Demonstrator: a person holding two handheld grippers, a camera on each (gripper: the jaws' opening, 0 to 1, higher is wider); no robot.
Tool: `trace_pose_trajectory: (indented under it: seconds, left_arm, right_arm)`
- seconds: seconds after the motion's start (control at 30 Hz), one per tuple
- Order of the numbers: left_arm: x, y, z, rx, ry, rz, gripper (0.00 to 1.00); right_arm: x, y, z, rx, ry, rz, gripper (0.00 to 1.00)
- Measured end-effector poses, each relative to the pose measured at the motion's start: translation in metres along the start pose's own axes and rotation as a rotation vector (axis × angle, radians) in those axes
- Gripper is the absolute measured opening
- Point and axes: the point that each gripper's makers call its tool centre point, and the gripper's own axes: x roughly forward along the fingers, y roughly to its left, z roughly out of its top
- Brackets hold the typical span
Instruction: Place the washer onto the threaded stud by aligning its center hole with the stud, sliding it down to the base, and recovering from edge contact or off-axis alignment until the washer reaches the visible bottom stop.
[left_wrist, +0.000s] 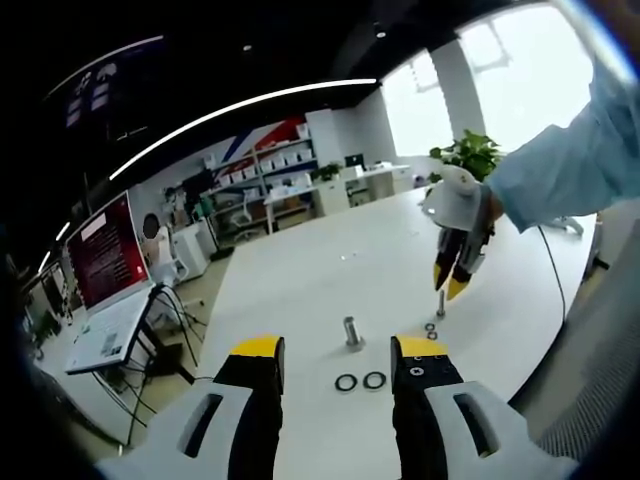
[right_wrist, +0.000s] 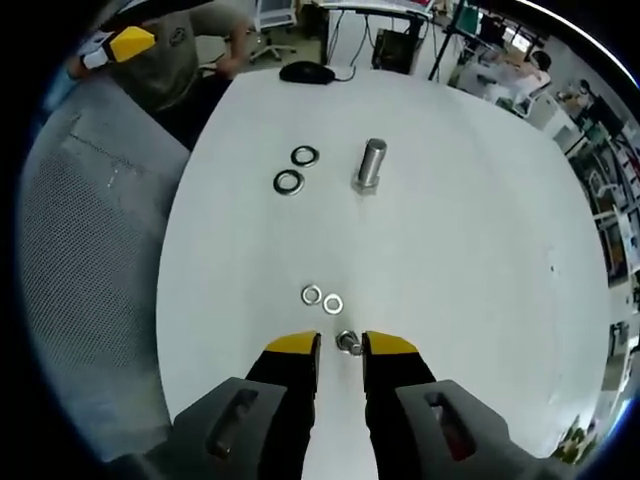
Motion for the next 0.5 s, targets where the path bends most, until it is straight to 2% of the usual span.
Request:
trace_pose_trajectory:
  seconds: [0.5]
  left_arm:
    - [0.000, 0.000, -0.001, 0.000, 0.002, -0.001, 0.41]
  right_arm:
    - [0.021, 0.018, 0.015, -0.031, -0.005, 0.040, 0.18]
